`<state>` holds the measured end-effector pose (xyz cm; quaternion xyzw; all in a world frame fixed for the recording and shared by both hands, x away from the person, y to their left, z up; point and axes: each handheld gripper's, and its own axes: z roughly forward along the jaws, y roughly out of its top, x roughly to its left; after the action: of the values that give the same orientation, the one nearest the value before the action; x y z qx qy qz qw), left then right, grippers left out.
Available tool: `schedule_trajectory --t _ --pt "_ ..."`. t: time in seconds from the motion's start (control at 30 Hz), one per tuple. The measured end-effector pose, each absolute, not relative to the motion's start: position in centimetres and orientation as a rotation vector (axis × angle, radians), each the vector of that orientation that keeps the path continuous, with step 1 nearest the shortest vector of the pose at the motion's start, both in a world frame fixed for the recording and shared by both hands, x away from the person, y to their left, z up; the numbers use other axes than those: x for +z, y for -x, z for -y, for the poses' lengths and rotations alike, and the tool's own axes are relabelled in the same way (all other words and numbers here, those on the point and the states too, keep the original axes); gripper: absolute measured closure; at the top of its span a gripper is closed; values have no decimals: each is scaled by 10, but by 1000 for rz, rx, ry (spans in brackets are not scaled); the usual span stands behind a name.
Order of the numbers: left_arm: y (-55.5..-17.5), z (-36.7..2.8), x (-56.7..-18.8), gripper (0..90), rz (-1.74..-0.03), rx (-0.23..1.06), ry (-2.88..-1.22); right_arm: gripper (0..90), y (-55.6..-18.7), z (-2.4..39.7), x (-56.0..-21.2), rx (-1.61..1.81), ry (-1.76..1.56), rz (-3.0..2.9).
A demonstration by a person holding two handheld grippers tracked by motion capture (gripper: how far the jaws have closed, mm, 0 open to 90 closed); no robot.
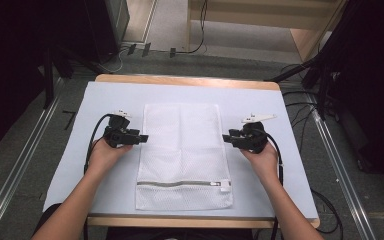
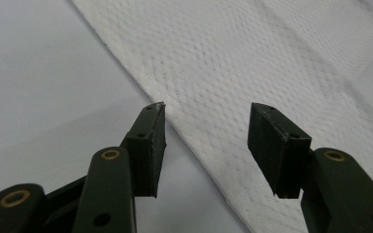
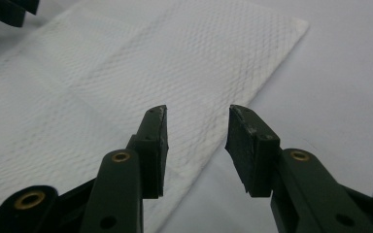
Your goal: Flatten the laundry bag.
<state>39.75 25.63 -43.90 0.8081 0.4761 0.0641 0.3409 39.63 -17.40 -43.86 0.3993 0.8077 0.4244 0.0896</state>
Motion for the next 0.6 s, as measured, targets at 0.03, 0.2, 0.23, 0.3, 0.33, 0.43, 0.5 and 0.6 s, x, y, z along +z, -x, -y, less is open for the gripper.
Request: schedule_trajectory --t 0.03,0.2,0.23,0.3,0.33,0.43,0.5,0.6 --pt "-397 -256 -439 492 -1239 167 -2102 608 -400 173 -443 1252 -1185 -2405" --pt "-395 -260 -453 507 -1254 178 -2087 589 -409 171 -460 1192 -1230 -2430" --pt "-395 -260 -453 517 -1254 178 -2087 589 -410 171 -463 1180 -1239 -2433" --pt "-393 -260 -453 524 -1266 173 -2066 589 -411 169 -467 1157 -1251 -2444" --pt "-392 -259 -454 523 -1262 180 -2065 589 -412 168 -469 1149 -1242 -2448" --pt "-390 -256 -454 536 -1258 169 -2065 588 -412 165 -473 1133 -1245 -2462" --pt "-388 -252 -455 587 -1256 187 -2074 611 -412 161 -474 1136 -1230 -2459" --pt "-387 -249 -455 676 -1267 192 -2078 655 -409 152 -475 1118 -1203 -2451"
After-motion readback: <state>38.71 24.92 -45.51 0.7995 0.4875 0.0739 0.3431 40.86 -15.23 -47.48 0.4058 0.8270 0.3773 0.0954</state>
